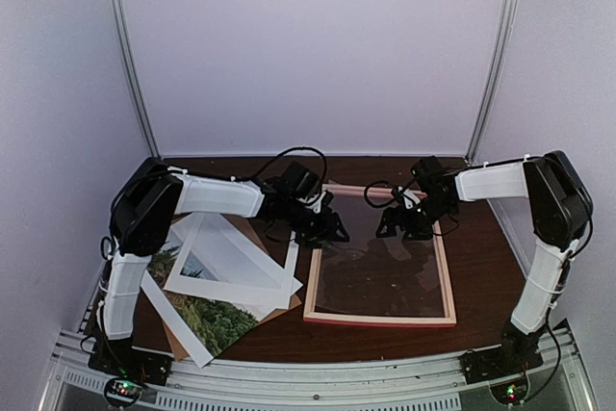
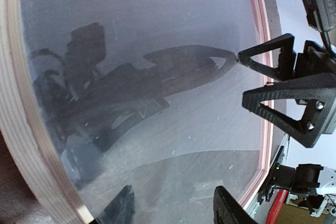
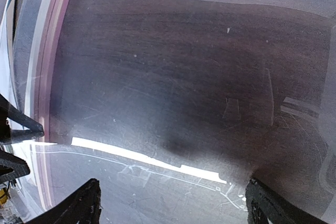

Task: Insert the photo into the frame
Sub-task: Place the glass panel in the frame body.

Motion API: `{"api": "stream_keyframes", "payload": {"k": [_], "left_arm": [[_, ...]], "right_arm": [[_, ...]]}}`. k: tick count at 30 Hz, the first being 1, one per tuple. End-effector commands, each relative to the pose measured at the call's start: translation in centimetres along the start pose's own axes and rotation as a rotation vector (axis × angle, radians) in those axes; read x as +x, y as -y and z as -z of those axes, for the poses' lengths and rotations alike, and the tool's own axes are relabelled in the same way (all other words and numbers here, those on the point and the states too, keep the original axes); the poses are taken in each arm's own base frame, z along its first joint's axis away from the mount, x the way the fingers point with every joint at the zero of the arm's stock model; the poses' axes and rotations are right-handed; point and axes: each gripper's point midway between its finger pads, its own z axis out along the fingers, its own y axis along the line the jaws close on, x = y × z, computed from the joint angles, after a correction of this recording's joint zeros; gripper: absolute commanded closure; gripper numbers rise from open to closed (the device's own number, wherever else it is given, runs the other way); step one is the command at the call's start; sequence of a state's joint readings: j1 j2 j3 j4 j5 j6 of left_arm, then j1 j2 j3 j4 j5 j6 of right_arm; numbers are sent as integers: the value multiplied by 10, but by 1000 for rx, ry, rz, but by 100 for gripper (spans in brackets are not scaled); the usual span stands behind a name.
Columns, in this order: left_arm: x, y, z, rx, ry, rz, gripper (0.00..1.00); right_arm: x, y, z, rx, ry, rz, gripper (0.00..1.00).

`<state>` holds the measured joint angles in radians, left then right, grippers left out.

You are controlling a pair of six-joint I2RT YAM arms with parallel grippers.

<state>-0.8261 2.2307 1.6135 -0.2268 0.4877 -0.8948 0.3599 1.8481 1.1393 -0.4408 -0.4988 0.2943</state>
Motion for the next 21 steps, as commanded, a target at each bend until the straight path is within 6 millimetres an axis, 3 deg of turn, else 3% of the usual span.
{"api": "stream_keyframes", "payload": {"k": [1,21], "left_arm": [[-4,10,18,-20,38,-54,46],[-5,-2,42,-141,77,-111,42]], "right_arm": [[11,5,-8,6,-28,-13,5],[7,5,-7,15,-18,-10,4]]}}
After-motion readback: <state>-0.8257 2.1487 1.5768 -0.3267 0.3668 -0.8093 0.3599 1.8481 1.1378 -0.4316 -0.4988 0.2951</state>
